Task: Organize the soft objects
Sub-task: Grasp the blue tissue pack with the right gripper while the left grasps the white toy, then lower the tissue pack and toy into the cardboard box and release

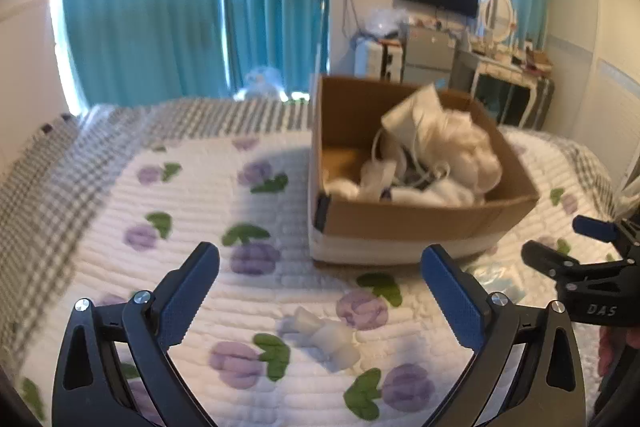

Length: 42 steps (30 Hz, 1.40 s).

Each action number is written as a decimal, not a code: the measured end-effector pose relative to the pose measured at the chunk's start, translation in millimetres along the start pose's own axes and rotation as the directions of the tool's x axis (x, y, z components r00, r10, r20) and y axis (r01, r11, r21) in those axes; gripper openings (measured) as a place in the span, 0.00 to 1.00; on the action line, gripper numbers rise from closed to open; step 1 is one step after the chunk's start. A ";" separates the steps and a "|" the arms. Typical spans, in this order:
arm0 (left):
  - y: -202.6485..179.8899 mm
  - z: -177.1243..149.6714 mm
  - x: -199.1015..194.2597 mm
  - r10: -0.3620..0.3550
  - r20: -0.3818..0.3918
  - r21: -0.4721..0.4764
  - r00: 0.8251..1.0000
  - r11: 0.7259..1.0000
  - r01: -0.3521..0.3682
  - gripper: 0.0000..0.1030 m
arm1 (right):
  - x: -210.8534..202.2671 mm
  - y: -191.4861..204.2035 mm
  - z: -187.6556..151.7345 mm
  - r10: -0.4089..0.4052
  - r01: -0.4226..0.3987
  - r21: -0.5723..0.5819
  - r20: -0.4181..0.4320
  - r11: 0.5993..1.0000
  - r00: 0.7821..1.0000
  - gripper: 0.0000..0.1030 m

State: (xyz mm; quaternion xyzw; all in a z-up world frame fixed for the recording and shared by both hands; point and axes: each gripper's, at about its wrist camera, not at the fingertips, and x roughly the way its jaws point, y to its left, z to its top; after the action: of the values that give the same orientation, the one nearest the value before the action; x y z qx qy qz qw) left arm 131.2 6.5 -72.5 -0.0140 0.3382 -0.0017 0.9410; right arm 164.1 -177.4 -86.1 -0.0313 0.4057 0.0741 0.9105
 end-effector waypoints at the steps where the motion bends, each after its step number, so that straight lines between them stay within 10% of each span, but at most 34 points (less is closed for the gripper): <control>1: -0.6 -5.4 9.0 -0.005 -0.014 0.002 1.000 1.000 0.005 1.00 | 12.8 -1.0 -5.1 -0.001 0.001 0.006 -0.016 1.000 1.000 1.00; 20: 2.2 -56.5 60.5 0.044 -0.170 -0.006 0.984 0.999 -0.046 0.98 | 84.7 -4.7 -44.1 0.042 -0.023 0.122 -0.155 0.992 0.987 0.94; 24: 5.9 -61.8 61.0 0.027 -0.187 -0.024 0.982 0.999 -0.032 0.82 | 87.2 -3.2 -46.7 0.019 -0.004 0.097 -0.158 0.995 0.987 0.74; 34: 0.1 -68.4 61.6 -0.059 -0.233 -0.015 0.971 0.998 0.057 0.40 | 74.8 3.8 -49.1 0.034 -0.026 0.061 -0.123 0.998 0.992 0.73; 42: -9.4 -67.4 49.7 -0.059 -0.232 0.036 0.971 0.997 0.069 0.32 | 48.6 1.7 -54.1 0.038 -0.033 0.055 -0.081 0.998 0.996 0.73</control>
State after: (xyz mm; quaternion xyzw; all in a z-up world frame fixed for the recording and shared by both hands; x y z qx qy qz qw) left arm 126.7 -5.2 -155.8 -0.0039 0.4443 -0.0413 0.8949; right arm 156.2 -176.8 -158.4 -0.0026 0.4450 0.0780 0.8921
